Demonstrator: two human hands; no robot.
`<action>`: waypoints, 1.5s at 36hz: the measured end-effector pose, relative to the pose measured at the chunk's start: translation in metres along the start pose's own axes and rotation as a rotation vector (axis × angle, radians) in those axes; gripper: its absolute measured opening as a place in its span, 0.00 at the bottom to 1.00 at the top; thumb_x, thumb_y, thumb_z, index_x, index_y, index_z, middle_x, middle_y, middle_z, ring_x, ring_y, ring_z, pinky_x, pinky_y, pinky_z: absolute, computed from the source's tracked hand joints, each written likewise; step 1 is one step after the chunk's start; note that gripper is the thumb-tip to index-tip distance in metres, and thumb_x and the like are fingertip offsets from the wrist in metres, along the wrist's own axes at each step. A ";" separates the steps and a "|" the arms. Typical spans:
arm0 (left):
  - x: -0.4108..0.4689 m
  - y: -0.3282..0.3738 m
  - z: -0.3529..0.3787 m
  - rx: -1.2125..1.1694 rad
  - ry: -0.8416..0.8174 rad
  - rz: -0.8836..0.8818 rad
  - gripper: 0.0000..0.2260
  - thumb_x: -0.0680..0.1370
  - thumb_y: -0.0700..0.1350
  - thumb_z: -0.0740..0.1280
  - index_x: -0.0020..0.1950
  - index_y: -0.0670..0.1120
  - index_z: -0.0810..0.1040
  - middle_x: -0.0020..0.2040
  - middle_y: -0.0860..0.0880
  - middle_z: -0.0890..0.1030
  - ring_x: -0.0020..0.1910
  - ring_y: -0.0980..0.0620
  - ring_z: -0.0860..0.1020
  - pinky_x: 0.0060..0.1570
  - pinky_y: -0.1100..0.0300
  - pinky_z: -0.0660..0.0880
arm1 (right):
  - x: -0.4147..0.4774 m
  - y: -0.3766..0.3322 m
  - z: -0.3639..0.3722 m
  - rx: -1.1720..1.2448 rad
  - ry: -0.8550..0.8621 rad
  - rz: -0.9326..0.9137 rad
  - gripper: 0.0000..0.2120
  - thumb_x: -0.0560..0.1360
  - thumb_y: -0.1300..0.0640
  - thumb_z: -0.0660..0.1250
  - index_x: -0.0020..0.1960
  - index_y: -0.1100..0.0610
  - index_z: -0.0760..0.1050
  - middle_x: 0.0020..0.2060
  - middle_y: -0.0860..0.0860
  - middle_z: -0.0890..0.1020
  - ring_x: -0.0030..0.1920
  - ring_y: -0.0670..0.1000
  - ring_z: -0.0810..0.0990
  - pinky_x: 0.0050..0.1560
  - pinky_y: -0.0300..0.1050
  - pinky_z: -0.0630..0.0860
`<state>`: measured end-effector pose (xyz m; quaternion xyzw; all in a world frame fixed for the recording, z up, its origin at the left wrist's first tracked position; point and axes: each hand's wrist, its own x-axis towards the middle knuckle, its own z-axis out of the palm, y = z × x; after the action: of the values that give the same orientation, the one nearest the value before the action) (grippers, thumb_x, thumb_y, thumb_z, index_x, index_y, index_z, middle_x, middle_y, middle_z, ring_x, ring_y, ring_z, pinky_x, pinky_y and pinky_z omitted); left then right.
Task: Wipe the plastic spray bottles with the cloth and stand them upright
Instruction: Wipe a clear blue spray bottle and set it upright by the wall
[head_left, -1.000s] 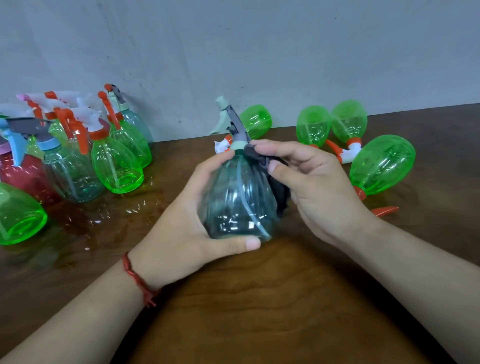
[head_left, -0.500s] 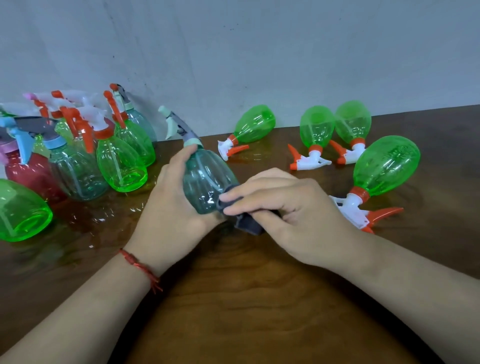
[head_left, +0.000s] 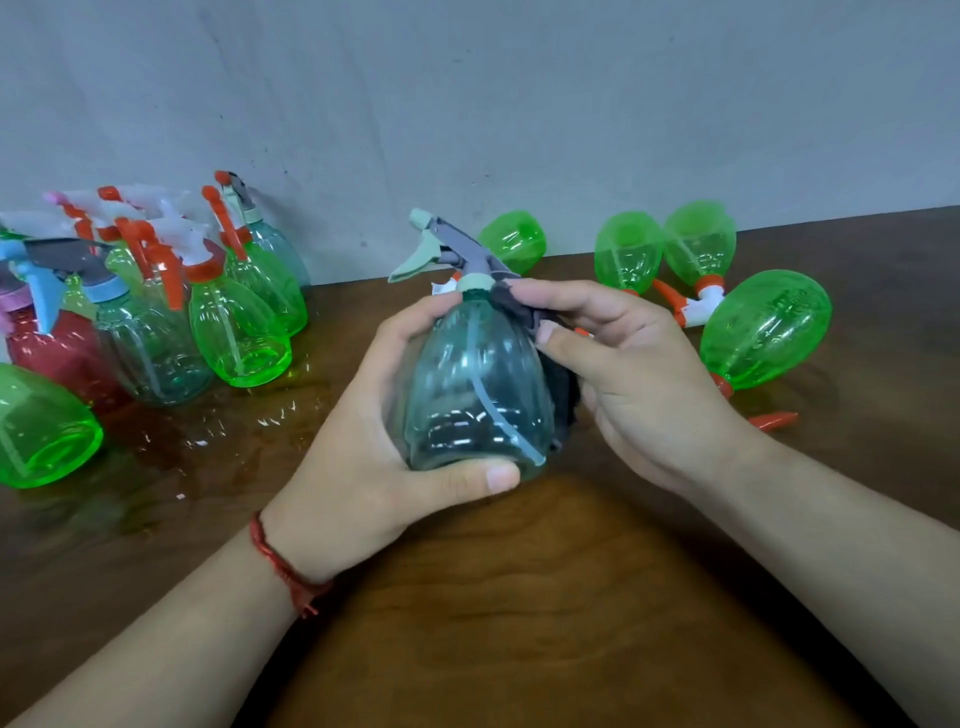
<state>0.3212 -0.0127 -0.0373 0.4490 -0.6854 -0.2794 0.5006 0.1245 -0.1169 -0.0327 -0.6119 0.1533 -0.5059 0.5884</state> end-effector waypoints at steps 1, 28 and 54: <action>0.000 0.000 0.000 -0.012 -0.019 -0.006 0.50 0.67 0.37 0.83 0.83 0.46 0.60 0.77 0.50 0.74 0.74 0.45 0.77 0.69 0.53 0.77 | 0.000 0.000 0.000 0.032 0.002 0.004 0.15 0.82 0.72 0.65 0.60 0.58 0.84 0.62 0.54 0.86 0.67 0.52 0.82 0.72 0.51 0.76; 0.005 -0.018 -0.015 0.445 0.285 -0.131 0.53 0.64 0.62 0.86 0.82 0.61 0.62 0.74 0.55 0.75 0.72 0.54 0.76 0.73 0.48 0.75 | -0.013 0.003 0.004 -0.743 -0.229 -0.408 0.17 0.80 0.73 0.68 0.57 0.55 0.88 0.60 0.46 0.86 0.63 0.50 0.83 0.65 0.52 0.78; 0.000 -0.005 -0.002 0.291 0.102 -0.048 0.50 0.68 0.53 0.86 0.84 0.56 0.62 0.77 0.57 0.73 0.75 0.55 0.75 0.75 0.49 0.73 | -0.005 0.006 -0.001 -0.343 -0.101 -0.197 0.17 0.80 0.77 0.65 0.57 0.60 0.86 0.61 0.52 0.86 0.67 0.52 0.82 0.69 0.47 0.76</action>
<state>0.3247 -0.0150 -0.0410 0.5467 -0.6813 -0.1660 0.4576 0.1237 -0.1149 -0.0404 -0.7397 0.1472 -0.4963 0.4300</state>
